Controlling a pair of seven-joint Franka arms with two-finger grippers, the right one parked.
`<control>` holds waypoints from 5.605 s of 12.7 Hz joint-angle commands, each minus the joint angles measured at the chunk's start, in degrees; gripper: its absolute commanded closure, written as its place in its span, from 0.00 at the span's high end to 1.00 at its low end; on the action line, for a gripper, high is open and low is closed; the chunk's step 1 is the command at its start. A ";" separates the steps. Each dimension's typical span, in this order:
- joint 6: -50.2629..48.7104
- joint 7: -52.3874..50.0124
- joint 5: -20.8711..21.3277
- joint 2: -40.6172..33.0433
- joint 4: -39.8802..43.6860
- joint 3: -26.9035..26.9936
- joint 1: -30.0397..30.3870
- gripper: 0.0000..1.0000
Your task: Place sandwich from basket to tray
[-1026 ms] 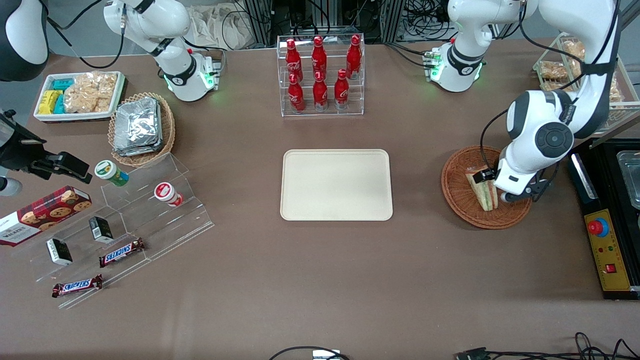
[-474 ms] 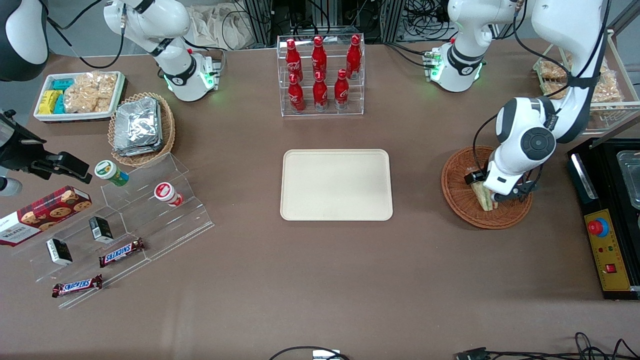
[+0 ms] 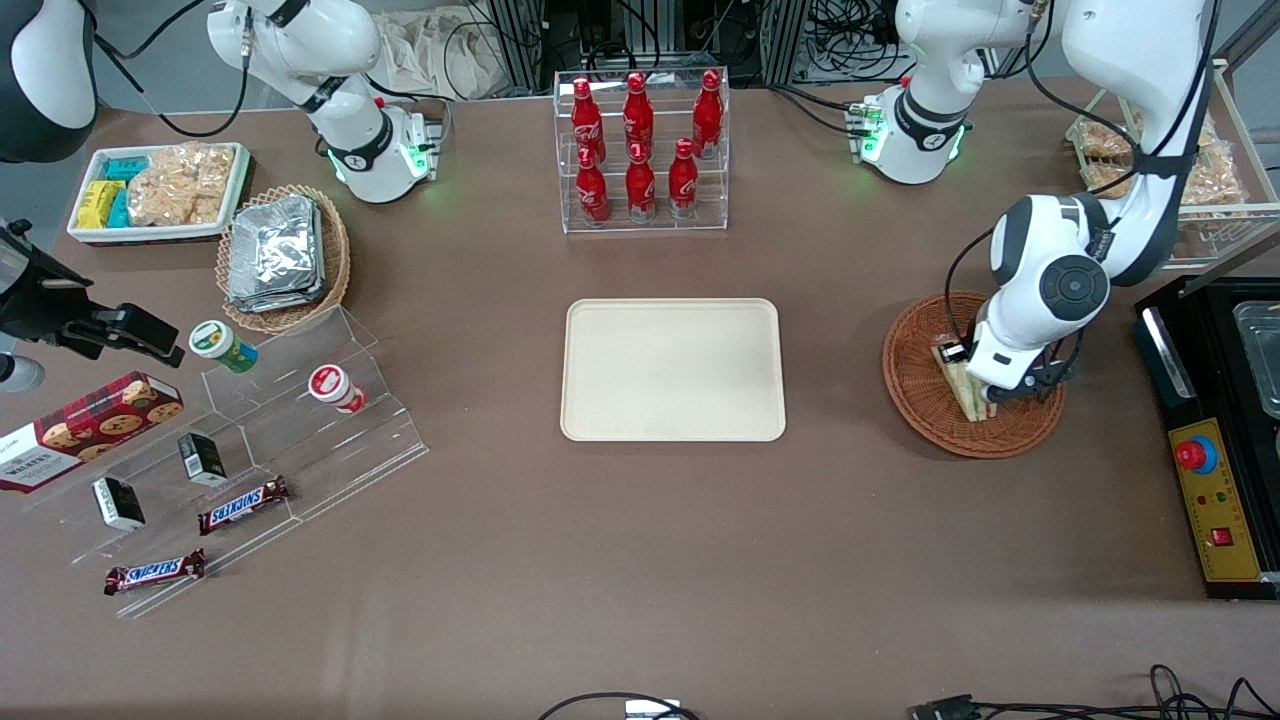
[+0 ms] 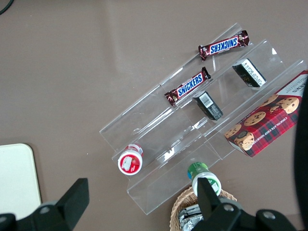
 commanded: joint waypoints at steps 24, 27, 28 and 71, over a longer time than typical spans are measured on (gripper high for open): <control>-44.92 -28.75 -5.02 8.69 52.09 -28.88 -3.44 0.17; -32.63 -30.37 -4.57 11.00 41.94 -29.24 -5.83 0.17; -28.06 -30.02 -3.53 11.09 37.80 -30.72 -5.92 0.17; -43.94 15.82 -5.63 -13.33 35.84 2.29 -2.31 1.00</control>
